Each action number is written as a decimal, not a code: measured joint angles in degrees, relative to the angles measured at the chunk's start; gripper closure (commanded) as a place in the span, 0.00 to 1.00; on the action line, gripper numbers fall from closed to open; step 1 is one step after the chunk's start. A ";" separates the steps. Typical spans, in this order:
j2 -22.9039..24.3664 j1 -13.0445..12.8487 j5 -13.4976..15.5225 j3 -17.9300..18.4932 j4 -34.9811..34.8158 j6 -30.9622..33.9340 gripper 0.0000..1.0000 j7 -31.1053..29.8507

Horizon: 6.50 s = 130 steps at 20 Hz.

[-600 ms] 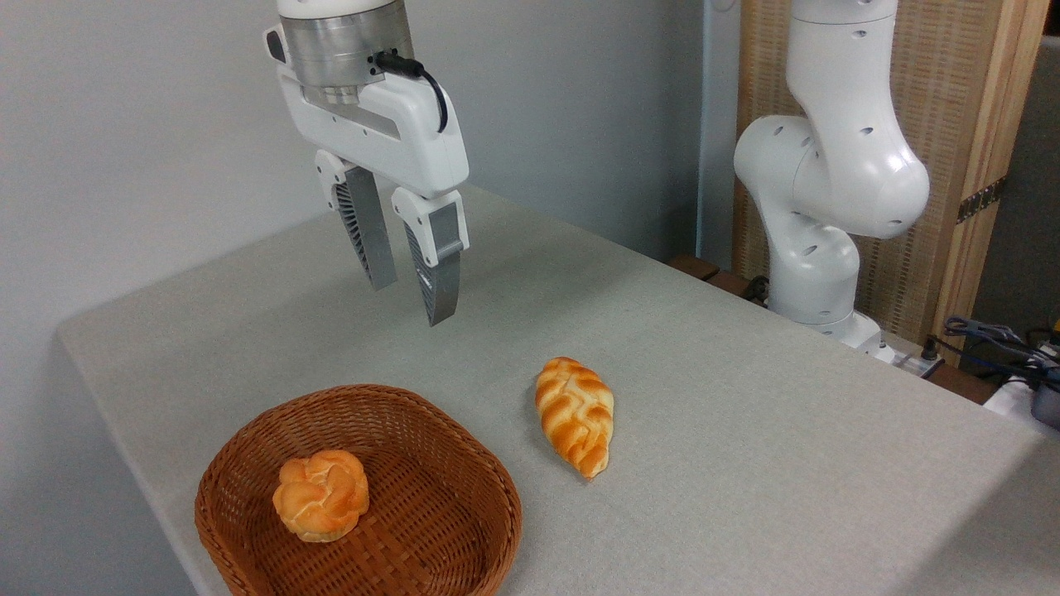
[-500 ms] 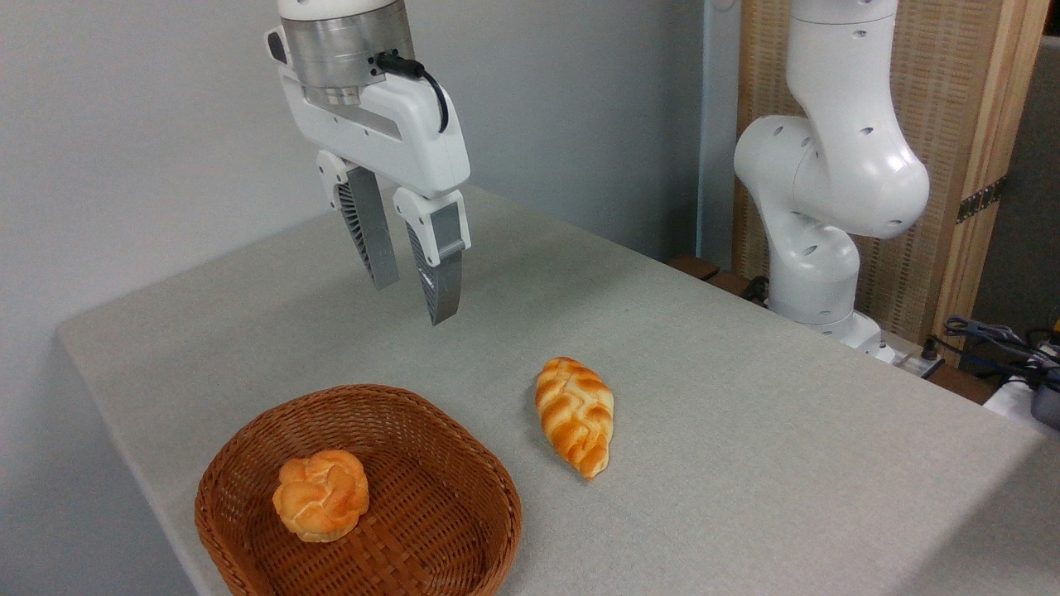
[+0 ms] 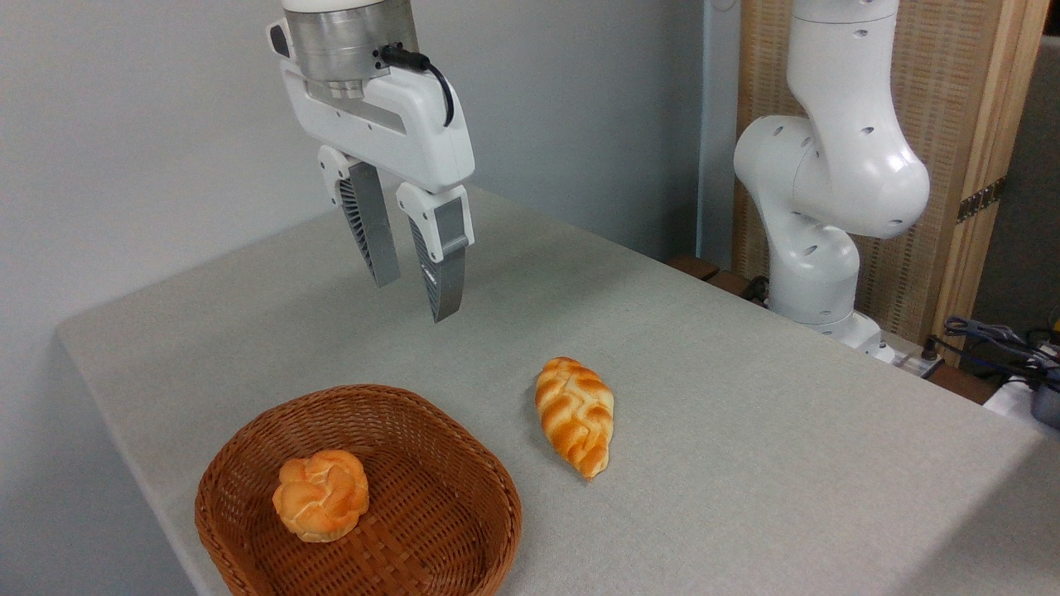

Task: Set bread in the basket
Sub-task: 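Move the open gripper over the braided bread roll on the table, then lower the gripper around the braided roll and close on it, then lift the braided roll and carry it over the wicker basket, then lower the roll into the basket beside the bun and open the gripper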

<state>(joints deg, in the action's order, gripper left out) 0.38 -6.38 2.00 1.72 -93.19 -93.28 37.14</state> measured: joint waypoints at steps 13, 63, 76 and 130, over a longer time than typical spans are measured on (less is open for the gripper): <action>6.47 0.00 0.00 -0.65 -9.64 -2.94 0.00 5.11; 19.48 0.32 -3.73 3.01 -50.48 -30.90 0.48 -38.28; 18.98 0.28 -3.82 2.50 -50.34 -31.23 0.72 -36.78; -5.02 1.36 -3.27 0.71 -12.24 -38.23 0.00 5.14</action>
<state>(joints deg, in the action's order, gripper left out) -4.64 -5.02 -1.27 2.43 -105.43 -131.50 42.28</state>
